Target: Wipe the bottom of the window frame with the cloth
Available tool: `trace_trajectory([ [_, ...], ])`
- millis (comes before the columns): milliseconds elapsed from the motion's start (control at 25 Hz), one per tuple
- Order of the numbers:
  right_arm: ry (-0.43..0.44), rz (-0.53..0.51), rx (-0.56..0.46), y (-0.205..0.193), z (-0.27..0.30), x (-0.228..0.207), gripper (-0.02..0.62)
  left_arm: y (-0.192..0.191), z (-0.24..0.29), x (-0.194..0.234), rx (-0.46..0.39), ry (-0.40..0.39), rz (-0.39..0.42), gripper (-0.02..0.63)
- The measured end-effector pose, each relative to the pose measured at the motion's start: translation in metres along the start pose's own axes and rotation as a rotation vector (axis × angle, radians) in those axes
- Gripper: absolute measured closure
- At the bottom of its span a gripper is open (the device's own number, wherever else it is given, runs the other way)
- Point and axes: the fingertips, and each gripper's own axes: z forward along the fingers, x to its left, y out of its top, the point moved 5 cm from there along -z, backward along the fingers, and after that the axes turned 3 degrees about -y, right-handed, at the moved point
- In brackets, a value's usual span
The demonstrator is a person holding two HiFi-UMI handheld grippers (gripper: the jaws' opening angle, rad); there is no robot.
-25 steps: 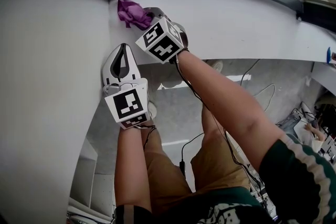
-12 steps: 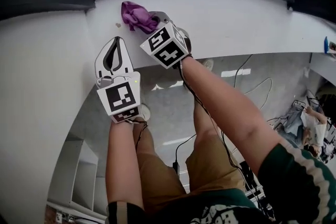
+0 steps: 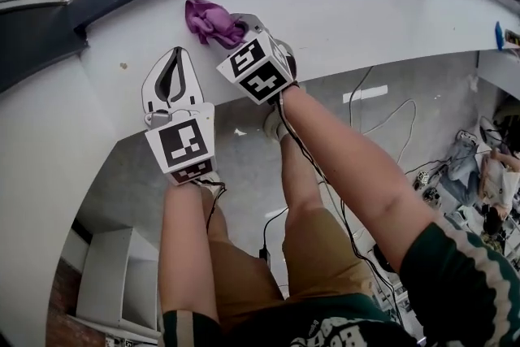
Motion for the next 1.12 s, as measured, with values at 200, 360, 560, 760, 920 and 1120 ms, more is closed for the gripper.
trace_trajectory([
  [200,-0.051,0.025,-0.01,-0.026,-0.028,-0.054,0.465,0.023,0.031,-0.052,0.005,-0.065,0.013,0.6],
  [360,-0.105,0.024,0.002,-0.045,-0.054,-0.091,0.465,0.031,0.048,-0.083,-0.01,-0.104,0.049,0.6],
  [560,-0.175,0.067,0.005,-0.072,-0.085,-0.146,0.465,0.047,0.073,-0.132,-0.023,-0.162,0.054,0.6],
  [760,-0.22,0.068,0.013,-0.097,-0.107,-0.193,0.465,0.06,0.097,-0.172,-0.04,-0.211,0.08,0.6],
  [920,-0.253,0.082,0.013,-0.102,-0.124,-0.211,0.465,0.071,0.106,-0.188,-0.055,-0.234,0.087,0.6],
  [1120,-0.297,0.075,0.004,-0.115,-0.136,-0.228,0.465,0.077,0.12,-0.21,-0.06,-0.269,0.108,0.6],
])
